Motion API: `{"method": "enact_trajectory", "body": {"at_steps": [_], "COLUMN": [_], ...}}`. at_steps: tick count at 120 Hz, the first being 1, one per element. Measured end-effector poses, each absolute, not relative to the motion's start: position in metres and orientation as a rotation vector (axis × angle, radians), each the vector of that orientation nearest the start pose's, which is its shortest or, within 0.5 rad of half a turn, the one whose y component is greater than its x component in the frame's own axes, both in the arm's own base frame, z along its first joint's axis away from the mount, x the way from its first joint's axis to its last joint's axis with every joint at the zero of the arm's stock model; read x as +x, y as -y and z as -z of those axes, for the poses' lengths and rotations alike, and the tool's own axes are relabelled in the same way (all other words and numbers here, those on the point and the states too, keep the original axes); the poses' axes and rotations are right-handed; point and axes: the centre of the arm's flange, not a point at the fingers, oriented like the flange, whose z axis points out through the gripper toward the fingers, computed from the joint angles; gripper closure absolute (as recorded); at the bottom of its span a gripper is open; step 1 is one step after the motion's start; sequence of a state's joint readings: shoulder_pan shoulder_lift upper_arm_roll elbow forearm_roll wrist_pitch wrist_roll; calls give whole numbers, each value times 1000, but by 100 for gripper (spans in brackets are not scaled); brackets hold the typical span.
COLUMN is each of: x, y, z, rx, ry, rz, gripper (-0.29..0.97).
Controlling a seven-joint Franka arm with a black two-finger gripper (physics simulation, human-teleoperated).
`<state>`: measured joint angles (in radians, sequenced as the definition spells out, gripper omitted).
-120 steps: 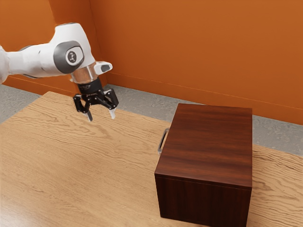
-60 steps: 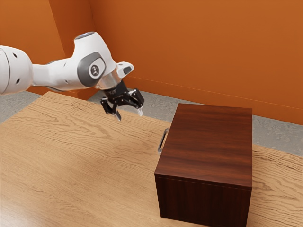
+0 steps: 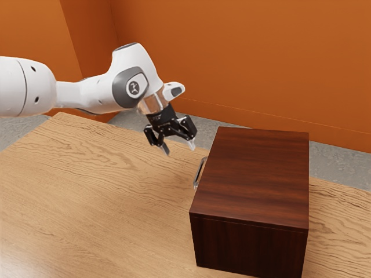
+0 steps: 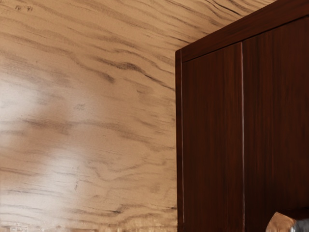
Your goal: Pull the drawer handle with one arm to open the drawer
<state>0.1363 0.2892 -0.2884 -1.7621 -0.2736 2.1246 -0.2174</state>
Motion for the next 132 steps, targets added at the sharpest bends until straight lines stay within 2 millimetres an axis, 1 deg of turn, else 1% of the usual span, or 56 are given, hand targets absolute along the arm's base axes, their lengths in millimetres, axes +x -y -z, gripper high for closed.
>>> {"method": "enact_trajectory", "body": {"at_steps": [12, 20, 30, 56, 66, 82, 108, 132], "x": [630, 626, 622, 610, 609, 606, 611, 608], "y": [101, 113, 124, 131, 130, 120, 127, 124], "z": [-422, -422, -422, -416, -413, -405, -397, -383], "rx": [-3450, -3458, -3464, -3460, -3474, -3524, -3583, -3590], "ry": [331, 282, 238, 194, 206, 272, 263, 242], "rz": [4, -17, -40, -99, -110, -100, -40, -40], "gripper": [5, 6, 6, 8, 10, 13, 14, 14]}}
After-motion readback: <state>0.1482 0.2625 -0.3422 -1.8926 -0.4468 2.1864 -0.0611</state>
